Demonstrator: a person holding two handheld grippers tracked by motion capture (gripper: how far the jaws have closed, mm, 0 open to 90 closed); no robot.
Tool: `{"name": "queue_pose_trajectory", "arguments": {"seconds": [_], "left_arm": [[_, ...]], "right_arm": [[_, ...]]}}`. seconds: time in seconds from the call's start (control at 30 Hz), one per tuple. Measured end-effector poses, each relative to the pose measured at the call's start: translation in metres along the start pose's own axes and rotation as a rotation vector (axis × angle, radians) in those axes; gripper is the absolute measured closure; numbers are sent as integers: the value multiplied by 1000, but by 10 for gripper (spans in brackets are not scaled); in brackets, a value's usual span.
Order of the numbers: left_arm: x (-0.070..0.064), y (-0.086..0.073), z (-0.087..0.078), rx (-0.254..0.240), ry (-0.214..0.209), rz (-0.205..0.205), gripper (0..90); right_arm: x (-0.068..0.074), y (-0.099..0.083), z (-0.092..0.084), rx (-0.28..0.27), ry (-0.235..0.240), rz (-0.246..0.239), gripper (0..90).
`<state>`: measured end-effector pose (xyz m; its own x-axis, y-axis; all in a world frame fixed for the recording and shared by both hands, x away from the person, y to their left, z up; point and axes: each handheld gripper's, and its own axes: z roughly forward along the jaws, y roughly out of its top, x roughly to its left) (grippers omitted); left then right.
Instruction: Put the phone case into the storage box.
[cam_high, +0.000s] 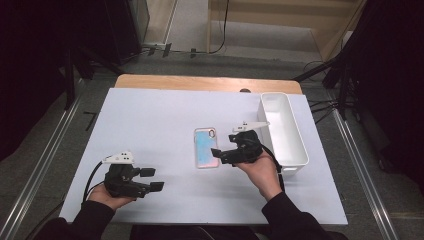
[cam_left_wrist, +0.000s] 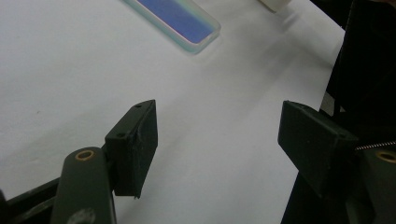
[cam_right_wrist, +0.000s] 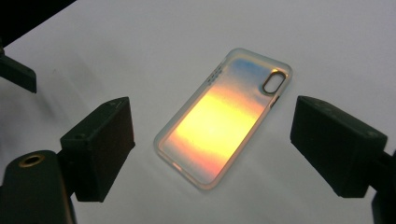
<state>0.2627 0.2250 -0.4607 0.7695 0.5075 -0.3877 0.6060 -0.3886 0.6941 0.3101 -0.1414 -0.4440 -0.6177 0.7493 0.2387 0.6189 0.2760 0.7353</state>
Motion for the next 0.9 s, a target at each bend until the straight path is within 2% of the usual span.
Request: {"name": "queue_pose_trajectory", "arguments": {"seconds": [0.17, 0.37, 0.5, 0.57, 0.6, 0.67, 0.7, 0.8, 0.9], "left_arm": [[0, 0, 0, -1, -1, 1, 282], [1, 0, -1, 1, 3, -2, 282], [1, 0, -1, -1, 3, -3, 282], [1, 0, -1, -1, 4, -3, 282], [1, 0, -1, -1, 4, -3, 282], [1, 0, -1, -3, 3, -4, 282], [1, 0, -1, -2, 2, -5, 282], [1, 0, -1, 0, 2, -3, 282], [1, 0, -1, -1, 0, -5, 282]], "right_arm": [[5, 10, 13, 18, -44, -20, 123], [7, 18, 22, 30, -71, -4, 123], [7, 24, 31, 42, -110, 9, 122], [8, 26, 33, 39, -112, 20, 121], [8, 27, 36, 17, -120, 34, 122], [10, 29, 41, 3, -151, 50, 121], [10, 29, 41, 3, -151, 50, 121], [14, 32, 49, 2, -194, 59, 121], [15, 32, 54, 0, -200, 76, 113]]}}
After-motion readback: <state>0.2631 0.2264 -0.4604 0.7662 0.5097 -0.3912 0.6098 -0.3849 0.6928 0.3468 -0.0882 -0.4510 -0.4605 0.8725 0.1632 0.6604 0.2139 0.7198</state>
